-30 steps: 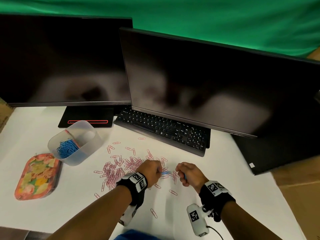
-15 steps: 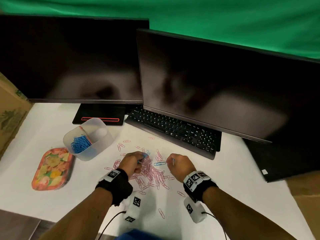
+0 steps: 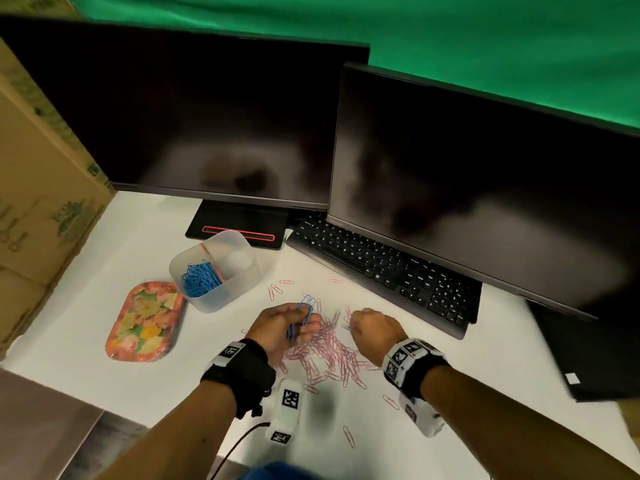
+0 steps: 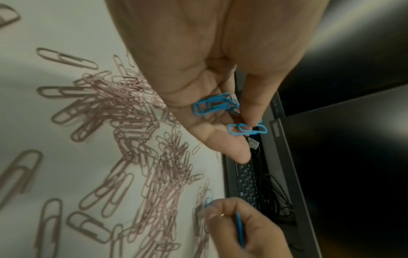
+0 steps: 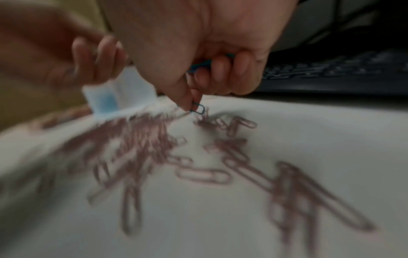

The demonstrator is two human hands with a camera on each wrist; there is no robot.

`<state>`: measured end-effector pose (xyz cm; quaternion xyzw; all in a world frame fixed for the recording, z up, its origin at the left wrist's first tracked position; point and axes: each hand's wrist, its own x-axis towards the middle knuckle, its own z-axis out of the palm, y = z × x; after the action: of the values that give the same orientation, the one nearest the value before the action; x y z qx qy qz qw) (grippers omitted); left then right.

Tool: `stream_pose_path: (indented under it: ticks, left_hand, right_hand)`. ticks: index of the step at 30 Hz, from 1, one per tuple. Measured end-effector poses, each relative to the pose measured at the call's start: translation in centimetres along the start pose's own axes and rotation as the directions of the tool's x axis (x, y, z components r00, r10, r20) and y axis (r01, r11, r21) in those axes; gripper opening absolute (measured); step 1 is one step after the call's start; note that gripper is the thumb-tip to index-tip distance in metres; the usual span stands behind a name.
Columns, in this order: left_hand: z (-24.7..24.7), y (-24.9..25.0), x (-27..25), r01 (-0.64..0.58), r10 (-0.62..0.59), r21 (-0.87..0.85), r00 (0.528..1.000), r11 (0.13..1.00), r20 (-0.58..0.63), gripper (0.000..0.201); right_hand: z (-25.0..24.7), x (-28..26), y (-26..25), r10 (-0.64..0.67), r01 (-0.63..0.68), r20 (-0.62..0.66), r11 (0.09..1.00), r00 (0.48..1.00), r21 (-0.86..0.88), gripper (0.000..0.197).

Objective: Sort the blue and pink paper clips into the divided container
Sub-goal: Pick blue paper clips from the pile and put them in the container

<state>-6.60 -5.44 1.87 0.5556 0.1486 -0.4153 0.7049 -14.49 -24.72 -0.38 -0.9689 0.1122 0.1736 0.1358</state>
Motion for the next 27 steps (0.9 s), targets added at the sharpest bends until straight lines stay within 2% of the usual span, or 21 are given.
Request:
stream_pose_path:
  ticks: [2,4,6,9,11,12,14,16,20,24,27]
  left_hand:
    - [-0.2,0.2,0.0,0.008,-0.008,-0.032,1.000,0.999,0.010,0.024]
    - [-0.1,0.5,-0.1,0.021,-0.019,-0.070,1.000,0.997,0.022,0.021]
    - [-0.1,0.9,-0.4,0.050,-0.044,-0.140,0.998,0.989,0.047,0.024]
    - [-0.7,2.1,-0.9,0.070,-0.057,-0.215,0.996,0.974,0.066,0.031]
    - [-1.5,3.1,-1.4,0.048,-0.031,-0.253,0.997,0.966,0.072,0.035]
    - [-2.2,3.8,-1.6,0.029,-0.011,-0.279,0.998,0.960,0.066,0.038]
    - [-3.8,5.3,-2.1,-0.014,0.026,-0.335,0.999,0.942,0.032,0.044]
    - [-5.9,7.1,-2.4,-0.090,0.074,-0.360,0.996,0.929,-0.058,0.045]
    - [-9.7,10.9,-2.9,-0.180,0.101,-0.337,0.966,0.924,-0.239,0.039]
    - [-11.3,13.6,-1.7,-0.118,0.027,-0.236,0.934,0.965,-0.357,0.035]
    - [-11.1,14.6,-1.2,-0.099,0.024,-0.163,0.914,0.982,-0.406,0.045]
  right_hand:
    - [-0.2,0.0,0.2,0.096,-0.073,-0.057,0.947,0.994,0.313,0.017]
    - [-0.7,0.2,-0.2,0.175,-0.130,-0.017,0.790,0.984,0.599,0.014]
    - [-1.5,0.7,-1.2,0.182,-0.187,0.097,0.588,0.979,0.787,0.015]
    - [-2.8,1.6,-3.6,0.130,-0.212,0.178,0.336,0.975,0.918,0.024]
    - [-3.9,2.4,-5.8,0.080,-0.202,0.187,0.253,0.979,0.946,0.026]
    - [-4.5,2.9,-7.3,0.050,-0.191,0.184,0.244,0.982,0.951,0.025]
    - [-5.5,4.1,-10.1,0.009,-0.151,0.155,0.290,0.988,0.945,0.021]
    - [-6.3,5.8,-13.5,-0.041,-0.108,0.131,0.356,0.990,0.928,0.017]
    - [-7.9,8.9,-20.6,-0.157,-0.085,0.179,0.476,0.971,0.875,0.020]
    - [-8.2,12.1,-24.8,-0.148,-0.049,0.217,0.711,0.965,0.702,0.019]
    - [-8.4,13.2,-25.5,-0.189,0.022,0.203,0.783,0.961,0.621,0.026]
